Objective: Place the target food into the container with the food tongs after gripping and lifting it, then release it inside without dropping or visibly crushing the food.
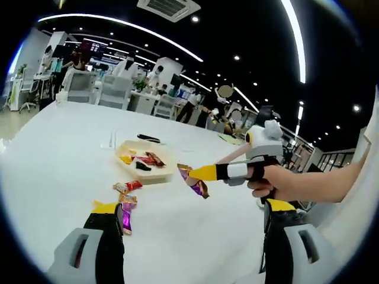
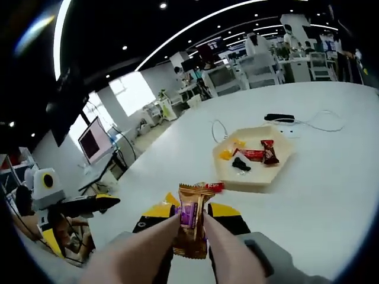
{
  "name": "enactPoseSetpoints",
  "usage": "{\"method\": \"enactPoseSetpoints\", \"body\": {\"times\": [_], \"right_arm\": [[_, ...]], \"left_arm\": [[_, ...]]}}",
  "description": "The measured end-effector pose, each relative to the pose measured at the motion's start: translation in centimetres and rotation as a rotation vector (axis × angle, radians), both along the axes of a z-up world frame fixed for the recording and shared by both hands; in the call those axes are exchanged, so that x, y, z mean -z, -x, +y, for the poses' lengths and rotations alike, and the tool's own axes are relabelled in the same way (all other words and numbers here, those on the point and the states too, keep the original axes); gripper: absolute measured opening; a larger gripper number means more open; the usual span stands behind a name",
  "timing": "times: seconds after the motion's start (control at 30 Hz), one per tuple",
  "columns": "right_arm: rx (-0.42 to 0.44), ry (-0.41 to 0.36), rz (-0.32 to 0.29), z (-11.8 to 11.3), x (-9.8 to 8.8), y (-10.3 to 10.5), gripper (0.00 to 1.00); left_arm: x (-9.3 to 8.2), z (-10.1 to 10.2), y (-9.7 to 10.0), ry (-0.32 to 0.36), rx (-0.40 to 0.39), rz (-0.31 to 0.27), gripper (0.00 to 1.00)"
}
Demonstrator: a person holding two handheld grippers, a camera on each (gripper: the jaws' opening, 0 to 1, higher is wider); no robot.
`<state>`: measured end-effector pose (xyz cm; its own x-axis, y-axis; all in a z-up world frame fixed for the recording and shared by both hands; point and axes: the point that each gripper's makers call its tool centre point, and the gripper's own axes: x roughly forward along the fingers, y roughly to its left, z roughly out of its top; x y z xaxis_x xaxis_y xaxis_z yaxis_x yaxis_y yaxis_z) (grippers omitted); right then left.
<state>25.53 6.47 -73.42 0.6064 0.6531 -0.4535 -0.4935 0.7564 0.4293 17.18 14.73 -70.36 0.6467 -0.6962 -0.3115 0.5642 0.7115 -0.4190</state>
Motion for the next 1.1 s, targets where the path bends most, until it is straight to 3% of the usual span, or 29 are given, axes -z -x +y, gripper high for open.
{"method": "enactPoseSetpoints", "body": {"times": [0.43, 0.77, 0.9, 1.0, 1.1], "right_arm": [[0.0, -0.011, -0.052, -0.5, -2.6, -1.2, 0.21], [-0.009, -0.013, -0.07, -0.2, -3.3, -1.0, 0.21], [-0.01, 0.011, -0.084, -0.4, -3.6, -0.8, 0.21], [0.051, 0.12, -0.076, -2.2, -3.1, -1.4, 0.21], [0.055, 0.086, -0.074, -2.5, -3.5, -1.6, 0.21]], "left_arm": [[-0.2, -0.3, 0.0, -0.013, -0.005, 0.023, 0.99], [-0.5, 0.0, 0.2, -0.031, 0.003, 0.013, 0.99], [-0.9, -0.2, 0.0, -0.03, 0.008, -0.002, 0.99], [-1.3, -0.3, -0.1, -0.025, 0.008, -0.014, 0.99], [-1.6, -0.7, 0.2, -0.023, 0.022, -0.025, 0.99]]}}
